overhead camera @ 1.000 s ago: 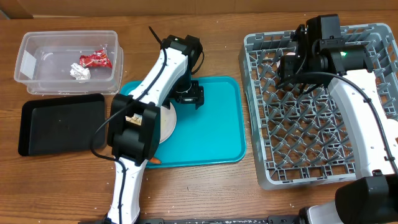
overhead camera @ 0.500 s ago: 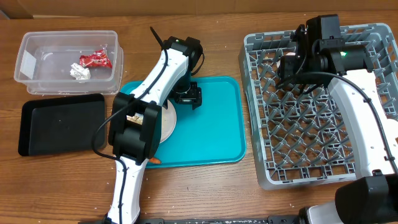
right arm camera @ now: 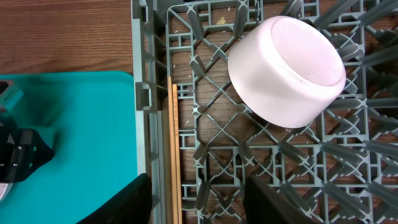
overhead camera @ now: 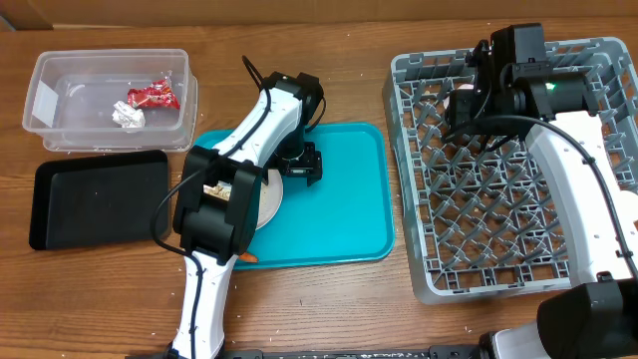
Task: Sort waste into correct bins and load items into the dishwasher
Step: 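Grasp the white plate's rim with the left gripper and lift it, then carry the plate left over the black tray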
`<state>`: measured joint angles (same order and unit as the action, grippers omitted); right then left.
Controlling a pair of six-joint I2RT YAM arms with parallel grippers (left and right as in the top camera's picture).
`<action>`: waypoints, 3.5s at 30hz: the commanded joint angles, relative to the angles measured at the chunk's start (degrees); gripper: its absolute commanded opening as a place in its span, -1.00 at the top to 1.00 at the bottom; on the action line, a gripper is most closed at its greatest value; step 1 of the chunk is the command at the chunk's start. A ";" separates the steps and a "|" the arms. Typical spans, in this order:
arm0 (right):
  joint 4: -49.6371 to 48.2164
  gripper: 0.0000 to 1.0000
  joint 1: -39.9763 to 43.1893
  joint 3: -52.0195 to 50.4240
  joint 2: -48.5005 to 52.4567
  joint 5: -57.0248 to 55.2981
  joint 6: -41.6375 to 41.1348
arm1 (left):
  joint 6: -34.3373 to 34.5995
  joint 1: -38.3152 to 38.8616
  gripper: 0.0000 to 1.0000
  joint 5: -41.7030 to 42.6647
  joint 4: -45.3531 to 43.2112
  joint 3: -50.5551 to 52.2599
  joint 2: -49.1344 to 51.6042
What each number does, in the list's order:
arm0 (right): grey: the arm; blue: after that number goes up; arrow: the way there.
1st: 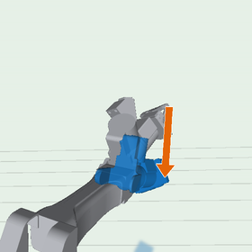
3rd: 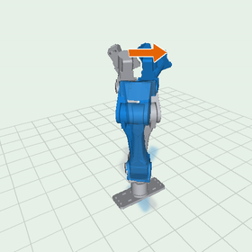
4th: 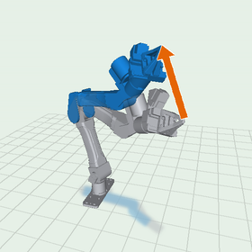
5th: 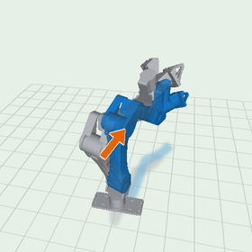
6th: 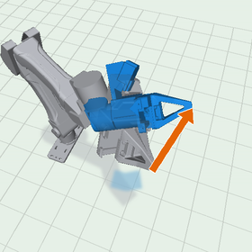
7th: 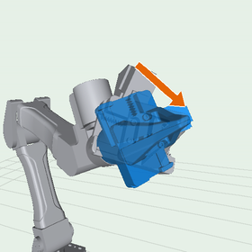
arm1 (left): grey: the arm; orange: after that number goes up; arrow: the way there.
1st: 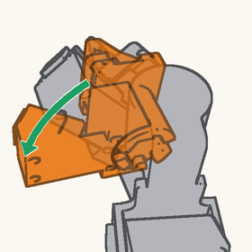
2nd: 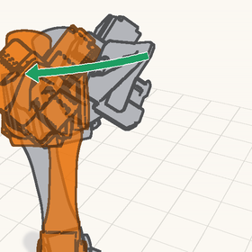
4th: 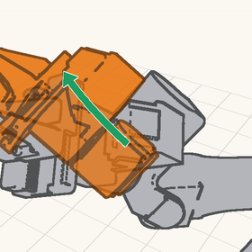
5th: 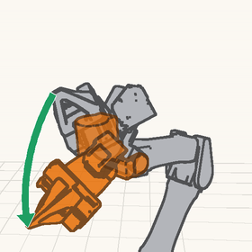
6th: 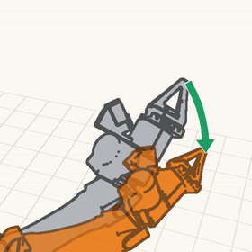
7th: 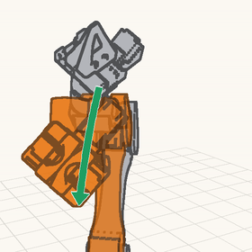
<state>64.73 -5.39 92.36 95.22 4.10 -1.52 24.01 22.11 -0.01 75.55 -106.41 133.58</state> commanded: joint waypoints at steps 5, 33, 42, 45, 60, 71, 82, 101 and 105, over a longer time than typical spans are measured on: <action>-0.09 -0.01 0.00 0.66 -0.04 0.04 -0.15 | -1.62 0.04 -0.53 -0.20 -1.36 1.68 1.03; 0.07 -0.01 0.00 0.66 -0.04 -0.15 -0.13 | -6.05 0.00 0.92 -3.65 -2.64 -1.11 0.98; -0.04 -0.01 0.00 0.66 -0.04 -0.15 -0.13 | -5.57 0.04 0.92 -9.44 4.44 -7.61 0.98; -0.15 -0.01 0.00 0.66 -0.04 -0.15 -0.15 | -4.59 0.04 0.92 -9.46 6.21 -8.83 0.98; -0.11 0.00 0.00 0.66 -0.04 -0.15 -0.15 | 0.92 0.02 0.92 -9.66 11.39 -8.94 0.81; -0.11 0.00 0.00 0.66 -0.04 -0.15 -0.13 | 2.01 0.02 0.92 -9.68 12.48 -8.94 -3.08; 0.31 0.00 0.00 0.66 -0.04 -0.17 -0.13 | 3.67 -0.39 0.92 -10.93 15.67 -8.94 -10.75; 0.24 0.00 0.00 0.66 -0.04 -1.03 -0.13 | 4.50 -12.90 0.92 -10.93 20.39 -8.15 -23.17; 0.24 0.00 0.00 0.66 -0.04 -1.03 -0.15 | 4.26 -16.65 0.92 -10.91 20.11 -6.10 -24.55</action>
<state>65.17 -5.39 92.36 95.22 3.57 -1.54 27.11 7.49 -9.28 95.66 -113.78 111.46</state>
